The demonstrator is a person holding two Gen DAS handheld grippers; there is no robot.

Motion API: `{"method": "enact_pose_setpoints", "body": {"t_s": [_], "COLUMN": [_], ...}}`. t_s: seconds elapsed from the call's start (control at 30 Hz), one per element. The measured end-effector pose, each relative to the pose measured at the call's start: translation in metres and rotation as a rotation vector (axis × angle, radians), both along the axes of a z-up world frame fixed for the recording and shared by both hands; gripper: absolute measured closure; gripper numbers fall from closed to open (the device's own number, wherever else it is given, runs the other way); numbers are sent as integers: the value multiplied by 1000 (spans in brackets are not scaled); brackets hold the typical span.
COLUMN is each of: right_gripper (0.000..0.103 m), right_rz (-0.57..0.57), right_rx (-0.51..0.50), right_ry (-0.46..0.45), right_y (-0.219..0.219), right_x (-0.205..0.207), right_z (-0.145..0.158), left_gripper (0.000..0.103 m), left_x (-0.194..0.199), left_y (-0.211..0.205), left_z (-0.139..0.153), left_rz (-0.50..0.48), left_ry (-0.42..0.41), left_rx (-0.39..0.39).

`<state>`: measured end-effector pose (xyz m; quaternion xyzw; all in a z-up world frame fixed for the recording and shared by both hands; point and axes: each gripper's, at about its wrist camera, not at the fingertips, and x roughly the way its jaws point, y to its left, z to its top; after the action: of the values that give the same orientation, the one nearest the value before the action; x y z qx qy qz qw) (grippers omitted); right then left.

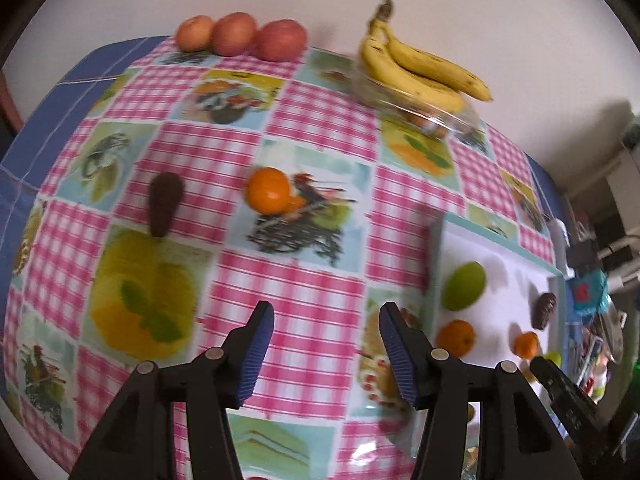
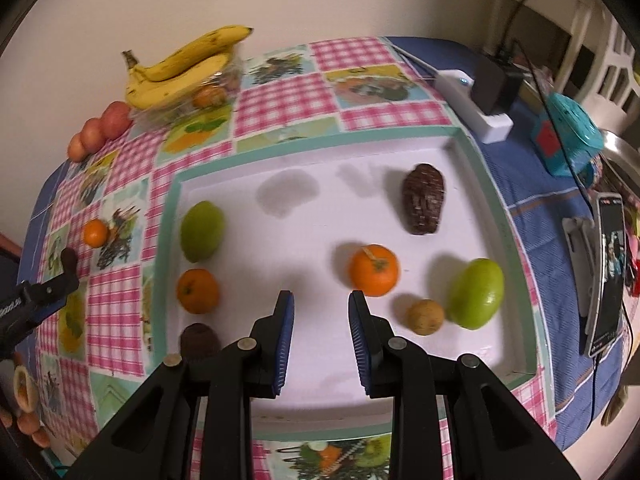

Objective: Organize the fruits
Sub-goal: 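Withdraw both open tools from the tray toward the orange and date on the cloth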

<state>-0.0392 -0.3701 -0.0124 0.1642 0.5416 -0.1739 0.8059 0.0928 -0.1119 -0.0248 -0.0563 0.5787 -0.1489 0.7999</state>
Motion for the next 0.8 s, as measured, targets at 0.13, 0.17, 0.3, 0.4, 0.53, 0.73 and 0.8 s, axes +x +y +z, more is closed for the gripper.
{"method": "enact_pose_setpoints", "body": {"t_s": [0.13,0.17,0.3,0.4,0.53,0.73,0.8], "right_gripper": [74,72,48,37,28,20,20], "right_rz": [24,34,46,49,72,83,80], "right_rx": [-3,-18,-32,-34,-58,-51,-49], "right_ry": [-6,1,10,17,25,16,15], "right_y": [9,12,17,18,23,23,22], "right_x": [3,4,6,8,10,12,13], "right_z": [2,1,-1,-4,-7,-8,-9], "left_gripper": [40,36,33,31,26,17,13], "left_x": [3,3,4,3,1,-2,-2], "left_y": [10,11,15,14,12,8,9], "left_z": [-3,-5,-12,-18,-23,-29,-29], "left_rz": [28,37,64,68,71,82,85], "left_ry": [3,9,35,48,70,65,56], "left_rx": [20,21,26,49,50,89,97]}}
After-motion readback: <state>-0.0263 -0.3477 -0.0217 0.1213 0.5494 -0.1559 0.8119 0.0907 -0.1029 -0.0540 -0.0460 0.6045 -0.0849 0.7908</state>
